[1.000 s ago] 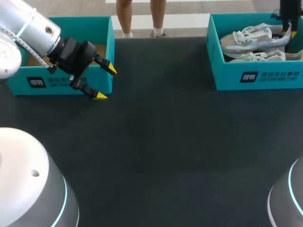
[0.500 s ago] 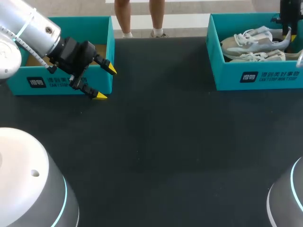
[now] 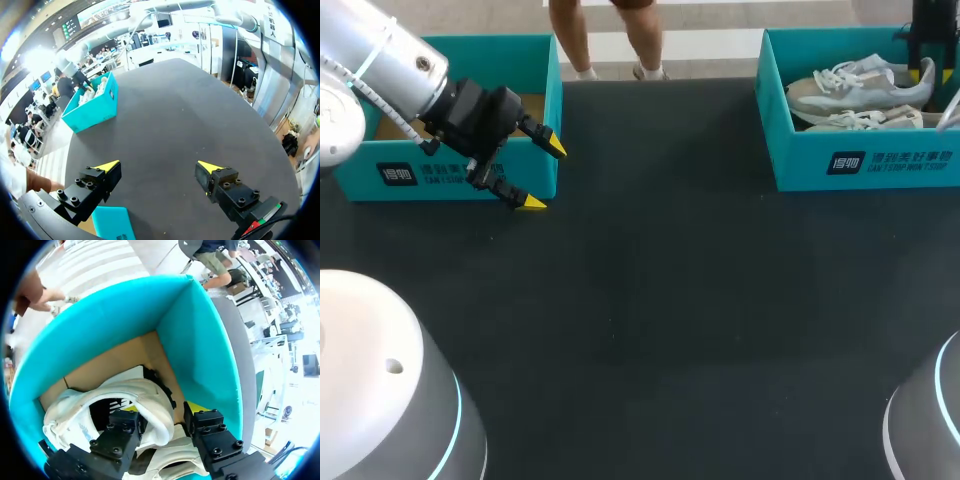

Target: Take the shoe out of the shoebox, open the shoe tongue, remove and reinsert the insole, then place the shoe into the shoebox

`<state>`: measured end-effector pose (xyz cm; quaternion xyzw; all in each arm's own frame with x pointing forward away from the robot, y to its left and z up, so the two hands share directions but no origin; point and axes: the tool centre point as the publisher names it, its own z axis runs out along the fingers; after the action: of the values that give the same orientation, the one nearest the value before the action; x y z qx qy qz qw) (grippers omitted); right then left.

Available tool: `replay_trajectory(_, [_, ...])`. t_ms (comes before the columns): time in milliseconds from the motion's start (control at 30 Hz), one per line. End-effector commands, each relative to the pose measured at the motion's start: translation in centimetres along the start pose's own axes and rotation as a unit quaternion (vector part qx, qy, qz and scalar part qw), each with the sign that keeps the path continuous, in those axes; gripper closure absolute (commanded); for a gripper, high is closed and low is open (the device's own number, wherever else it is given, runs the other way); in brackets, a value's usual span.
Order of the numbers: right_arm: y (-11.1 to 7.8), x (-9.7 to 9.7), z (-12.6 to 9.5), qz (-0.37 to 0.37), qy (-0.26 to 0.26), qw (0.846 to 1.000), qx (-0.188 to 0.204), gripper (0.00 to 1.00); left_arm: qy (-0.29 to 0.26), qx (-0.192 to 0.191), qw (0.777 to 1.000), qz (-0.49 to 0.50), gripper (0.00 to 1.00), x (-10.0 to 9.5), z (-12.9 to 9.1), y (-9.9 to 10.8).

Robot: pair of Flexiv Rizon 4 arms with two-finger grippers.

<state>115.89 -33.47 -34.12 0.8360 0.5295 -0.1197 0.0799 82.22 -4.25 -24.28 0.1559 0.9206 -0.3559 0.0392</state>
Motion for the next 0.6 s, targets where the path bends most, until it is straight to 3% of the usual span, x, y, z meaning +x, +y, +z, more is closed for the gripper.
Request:
replay_trajectory(33, [0.0,-0.8,-1.8,0.005,0.006,1.000,0.004,0.50,0.000,-0.001,1.000,0.000,0.00,0.0,0.0,0.0])
replay_trajectory(167, [-0.8,-1.0,-3.4,-0.003,0.020,1.000,-0.006,0.38,0.000,-0.001,1.000,0.000,0.00,0.0,0.0,0.0])
replay_trajectory(433, [-3.6,-1.2,-9.2,-0.014,0.048,0.998,-0.027,0.40,0.000,-0.001,1.000,0.000,0.00,0.0,0.0,0.0])
replay_trajectory(600, [-6.1,-1.1,-13.0,-0.022,0.071,0.997,-0.034,0.25,0.000,-0.001,1.000,0.000,0.00,0.0,0.0,0.0])
